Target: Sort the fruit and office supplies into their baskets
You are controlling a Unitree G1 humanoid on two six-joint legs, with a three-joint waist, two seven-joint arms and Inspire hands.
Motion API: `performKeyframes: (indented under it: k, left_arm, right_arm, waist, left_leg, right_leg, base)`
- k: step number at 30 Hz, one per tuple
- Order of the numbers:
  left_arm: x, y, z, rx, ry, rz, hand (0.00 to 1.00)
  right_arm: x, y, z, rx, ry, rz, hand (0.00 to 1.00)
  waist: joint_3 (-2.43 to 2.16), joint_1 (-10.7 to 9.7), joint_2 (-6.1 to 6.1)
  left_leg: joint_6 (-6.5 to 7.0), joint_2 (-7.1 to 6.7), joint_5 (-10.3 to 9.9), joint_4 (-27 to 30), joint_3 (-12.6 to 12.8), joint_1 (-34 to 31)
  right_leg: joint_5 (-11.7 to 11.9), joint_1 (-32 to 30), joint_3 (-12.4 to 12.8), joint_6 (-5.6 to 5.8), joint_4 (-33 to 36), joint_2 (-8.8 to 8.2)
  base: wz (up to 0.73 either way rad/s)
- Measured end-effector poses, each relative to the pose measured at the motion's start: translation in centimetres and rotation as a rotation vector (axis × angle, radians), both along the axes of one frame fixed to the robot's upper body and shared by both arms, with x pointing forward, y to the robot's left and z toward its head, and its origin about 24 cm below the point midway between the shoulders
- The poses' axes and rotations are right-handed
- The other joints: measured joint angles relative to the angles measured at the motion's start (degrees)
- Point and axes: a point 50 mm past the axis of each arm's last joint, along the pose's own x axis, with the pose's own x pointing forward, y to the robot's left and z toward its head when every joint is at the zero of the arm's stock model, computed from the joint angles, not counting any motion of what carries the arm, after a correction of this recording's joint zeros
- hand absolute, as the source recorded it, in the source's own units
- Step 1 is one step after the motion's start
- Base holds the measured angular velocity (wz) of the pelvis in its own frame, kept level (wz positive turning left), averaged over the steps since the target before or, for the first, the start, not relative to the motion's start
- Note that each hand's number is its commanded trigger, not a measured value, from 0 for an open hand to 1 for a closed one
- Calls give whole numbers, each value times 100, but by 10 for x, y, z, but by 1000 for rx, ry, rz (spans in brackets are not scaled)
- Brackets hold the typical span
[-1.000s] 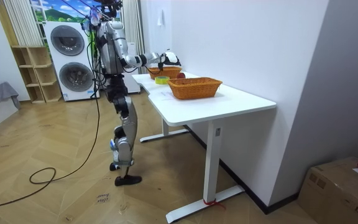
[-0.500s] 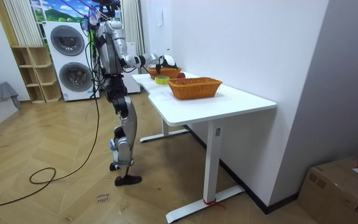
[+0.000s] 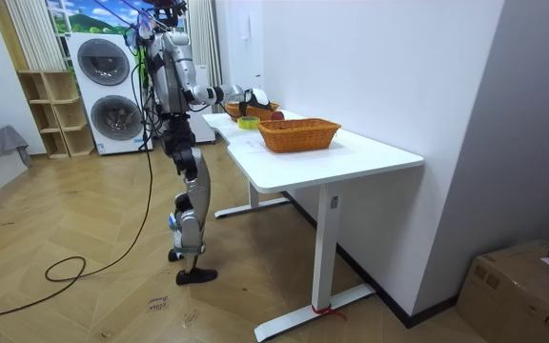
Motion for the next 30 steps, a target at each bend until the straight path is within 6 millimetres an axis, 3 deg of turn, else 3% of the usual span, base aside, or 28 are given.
performKeyframes:
  k: [30]
  left_arm:
    - [9,0,2,-4,-22,-6,0]
  right_arm:
    - [-4,8,-8,-121,75,87,0]
  waist:
    - [-28,32,-22]
  left_leg:
    - [-1,6,2,36,15,-6]
  right_leg:
    - [0,-4,-53,0,12,-16]
  base:
    - [0]
